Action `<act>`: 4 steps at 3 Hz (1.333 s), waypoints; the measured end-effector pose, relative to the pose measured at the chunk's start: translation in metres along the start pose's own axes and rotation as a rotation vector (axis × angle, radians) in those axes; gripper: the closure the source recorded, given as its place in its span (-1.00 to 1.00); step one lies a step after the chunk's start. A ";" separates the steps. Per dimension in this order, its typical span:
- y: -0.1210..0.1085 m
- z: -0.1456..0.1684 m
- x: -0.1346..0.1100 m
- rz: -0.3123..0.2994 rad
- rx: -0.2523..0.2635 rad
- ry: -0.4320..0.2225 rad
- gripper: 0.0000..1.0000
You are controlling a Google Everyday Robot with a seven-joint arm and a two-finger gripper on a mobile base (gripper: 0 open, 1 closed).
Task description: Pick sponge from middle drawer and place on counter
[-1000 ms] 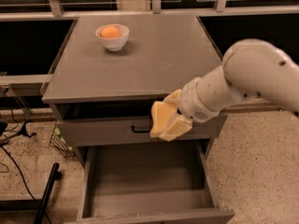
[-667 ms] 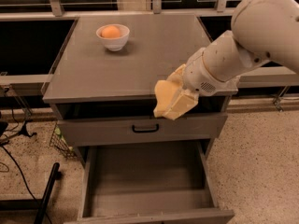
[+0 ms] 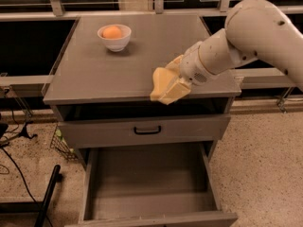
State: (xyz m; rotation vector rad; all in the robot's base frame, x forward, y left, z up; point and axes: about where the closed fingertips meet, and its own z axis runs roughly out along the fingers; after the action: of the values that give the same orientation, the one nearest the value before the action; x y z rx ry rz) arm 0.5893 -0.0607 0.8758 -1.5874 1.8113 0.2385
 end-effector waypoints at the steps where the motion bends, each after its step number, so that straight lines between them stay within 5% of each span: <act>1: -0.031 0.029 -0.004 0.028 0.057 -0.062 1.00; 3: -0.078 0.069 -0.015 0.123 0.111 -0.092 1.00; 4: -0.085 0.087 -0.008 0.217 0.084 -0.056 1.00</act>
Offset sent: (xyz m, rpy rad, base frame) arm 0.1077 0.0360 -0.0133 0.1621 -0.0905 -0.1161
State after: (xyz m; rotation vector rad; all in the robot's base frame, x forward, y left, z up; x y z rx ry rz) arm 0.7012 -0.0251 0.8430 -1.3149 1.9247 0.2994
